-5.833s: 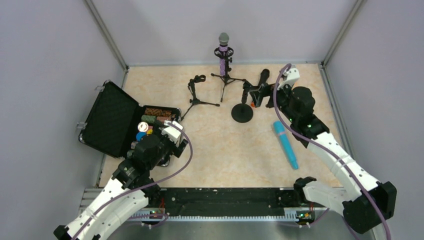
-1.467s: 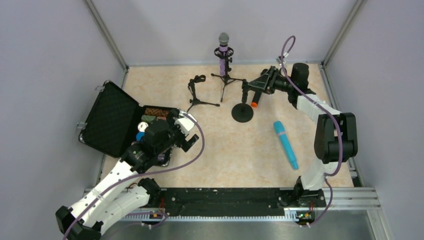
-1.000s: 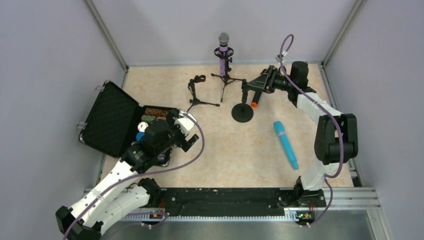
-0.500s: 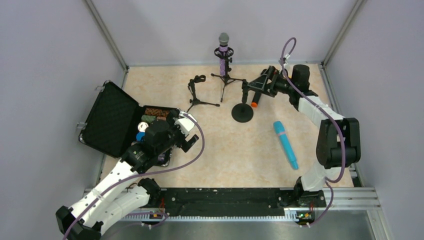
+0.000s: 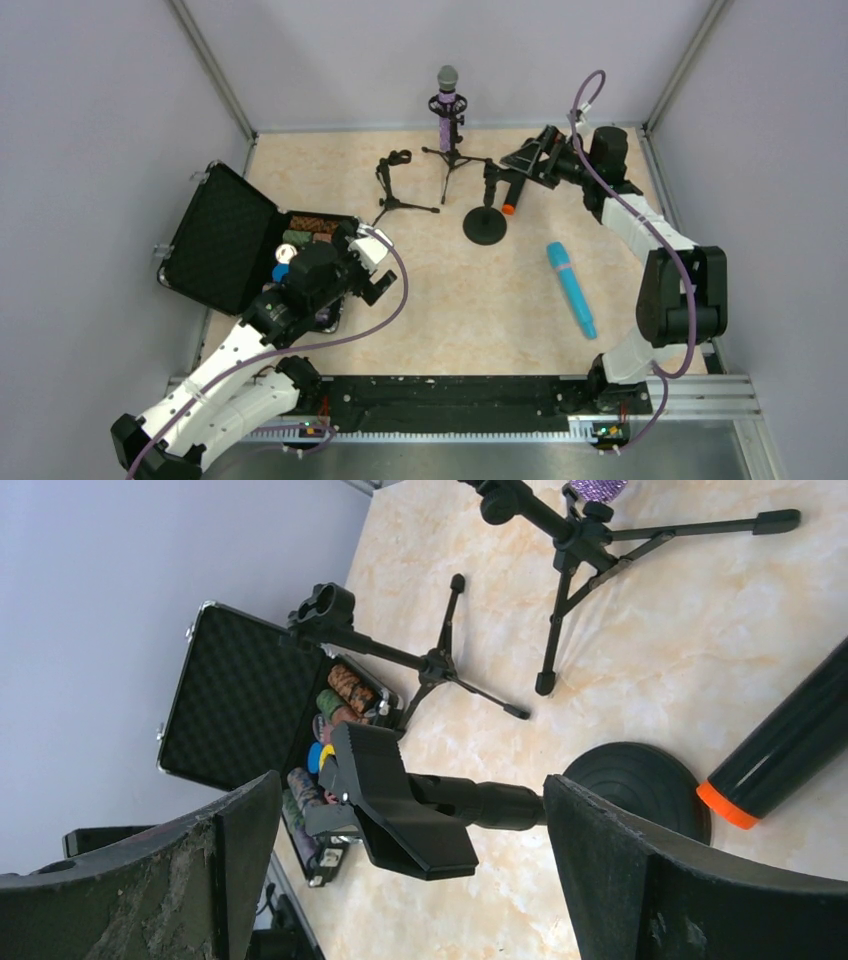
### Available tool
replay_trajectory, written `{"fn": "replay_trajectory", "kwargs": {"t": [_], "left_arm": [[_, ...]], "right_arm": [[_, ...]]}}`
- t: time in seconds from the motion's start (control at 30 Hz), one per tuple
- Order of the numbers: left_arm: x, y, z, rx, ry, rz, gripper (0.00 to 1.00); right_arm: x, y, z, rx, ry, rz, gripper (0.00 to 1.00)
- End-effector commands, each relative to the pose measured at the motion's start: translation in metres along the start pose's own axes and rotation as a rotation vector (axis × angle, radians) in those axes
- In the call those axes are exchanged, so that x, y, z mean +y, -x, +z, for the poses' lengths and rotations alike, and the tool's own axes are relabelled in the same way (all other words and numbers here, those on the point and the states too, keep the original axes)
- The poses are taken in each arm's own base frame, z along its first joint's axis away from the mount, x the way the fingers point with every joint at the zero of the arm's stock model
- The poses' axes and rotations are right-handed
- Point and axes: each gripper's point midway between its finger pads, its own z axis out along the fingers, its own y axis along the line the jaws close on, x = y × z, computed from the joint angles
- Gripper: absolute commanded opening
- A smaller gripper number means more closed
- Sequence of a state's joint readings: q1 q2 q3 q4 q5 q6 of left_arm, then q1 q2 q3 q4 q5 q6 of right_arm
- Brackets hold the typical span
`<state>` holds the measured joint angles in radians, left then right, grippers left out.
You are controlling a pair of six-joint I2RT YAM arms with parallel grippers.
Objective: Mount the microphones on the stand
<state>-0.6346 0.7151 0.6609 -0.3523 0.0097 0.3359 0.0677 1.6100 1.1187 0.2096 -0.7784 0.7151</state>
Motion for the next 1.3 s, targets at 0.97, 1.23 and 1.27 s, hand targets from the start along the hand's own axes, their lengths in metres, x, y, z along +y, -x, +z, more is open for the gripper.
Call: {"fn": "replay_trajectory", "kwargs": {"t": [0.97,1.23,1.27], "left_arm": [[-0.003,0.006,0.003,-0.04,-0.013,-0.009,0.99],[-0.006,0.003,0.006,-0.031,-0.026,-0.01,0.99],[-0.006,0.003,0.006,-0.031,-0.027,-0.011,0.99]], "right_arm": [[-0.057,0.088,-0.01,-0.185,-0.525,-0.105,0.99],[-0.094,0.063,0.016,-0.035,-0.648,-0.162,0.97],[-0.097,0.058,0.02,-0.009,-0.658,-0.172,0.96]]}}
